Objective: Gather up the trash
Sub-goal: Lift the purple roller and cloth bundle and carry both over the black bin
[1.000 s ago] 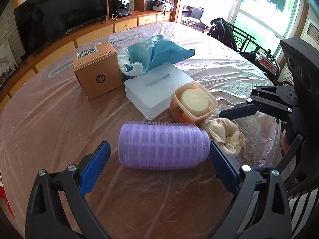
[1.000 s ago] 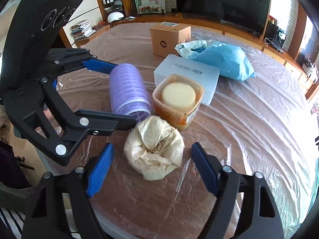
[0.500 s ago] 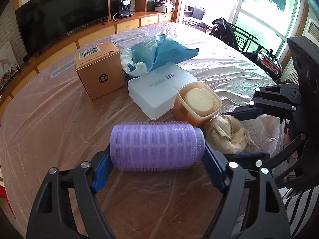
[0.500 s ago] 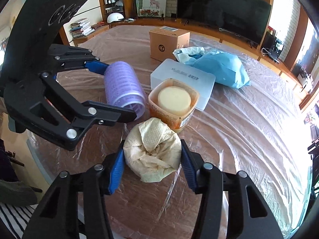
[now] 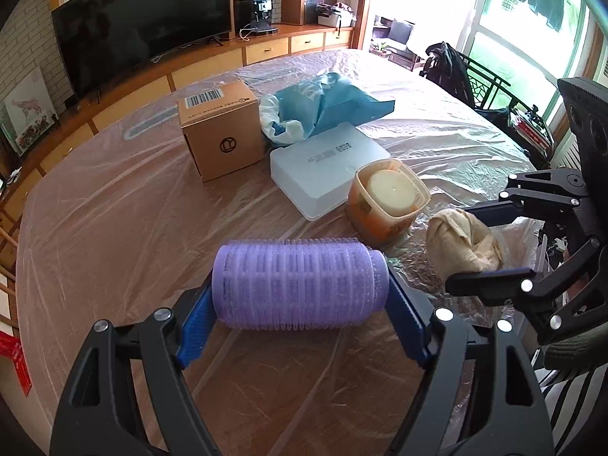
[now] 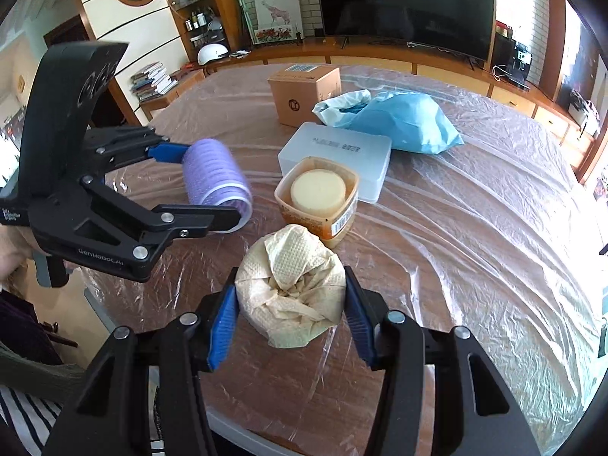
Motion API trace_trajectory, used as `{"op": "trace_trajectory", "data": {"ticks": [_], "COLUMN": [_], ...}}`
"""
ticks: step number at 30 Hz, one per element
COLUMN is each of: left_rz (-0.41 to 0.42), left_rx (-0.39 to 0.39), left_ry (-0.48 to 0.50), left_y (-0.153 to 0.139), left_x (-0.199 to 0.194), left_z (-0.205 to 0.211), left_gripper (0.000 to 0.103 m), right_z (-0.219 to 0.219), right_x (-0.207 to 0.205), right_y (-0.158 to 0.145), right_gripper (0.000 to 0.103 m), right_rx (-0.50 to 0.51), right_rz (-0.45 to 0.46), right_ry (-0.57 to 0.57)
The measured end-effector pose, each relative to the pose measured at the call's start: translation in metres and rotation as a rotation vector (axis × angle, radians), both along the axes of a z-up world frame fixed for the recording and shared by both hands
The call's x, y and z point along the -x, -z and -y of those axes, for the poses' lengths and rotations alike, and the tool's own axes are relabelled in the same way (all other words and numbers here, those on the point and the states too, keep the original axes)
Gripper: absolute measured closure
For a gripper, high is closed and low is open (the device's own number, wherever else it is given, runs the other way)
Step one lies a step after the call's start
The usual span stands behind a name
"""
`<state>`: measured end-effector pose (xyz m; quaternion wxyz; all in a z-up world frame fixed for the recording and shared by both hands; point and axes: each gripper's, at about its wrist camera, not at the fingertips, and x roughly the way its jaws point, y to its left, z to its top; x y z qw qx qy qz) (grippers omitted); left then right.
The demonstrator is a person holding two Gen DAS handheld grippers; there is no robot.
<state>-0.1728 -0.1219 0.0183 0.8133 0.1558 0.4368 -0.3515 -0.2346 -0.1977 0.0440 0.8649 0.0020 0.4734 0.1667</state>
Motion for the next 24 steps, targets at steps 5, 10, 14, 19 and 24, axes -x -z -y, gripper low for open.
{"op": "trace_trajectory", "data": {"ticks": [5, 10, 14, 19, 24], "left_rz": [0.002, 0.005, -0.009, -0.003, 0.006], "left_rx": [0.015, 0.025, 0.035, 0.021, 0.012], "left_ry": [-0.03, -0.065, -0.086, -0.116, -0.139], "left_y": [-0.005, -0.009, -0.009, -0.007, -0.007], "left_x": [0.005, 0.011, 0.017, 0.026, 0.031], "left_z": [-0.004, -0.008, -0.011, -0.012, -0.012], "left_gripper": [0.023, 0.023, 0.023, 0.023, 0.023], "right_z": [0.005, 0.01, 0.009, 0.009, 0.012], "right_x": [0.001, 0.002, 0.002, 0.001, 0.0], "right_y": [-0.003, -0.002, 0.001, 0.006, 0.009], "right_gripper": [0.053, 0.053, 0.053, 0.053, 0.053], "right_rx": [-0.022, -0.019, -0.011, -0.002, -0.008], "right_rz": [-0.003, -0.006, -0.019, -0.038, -0.047], "right_ry": [0.02, 0.03, 0.044, 0.063, 0.081]}}
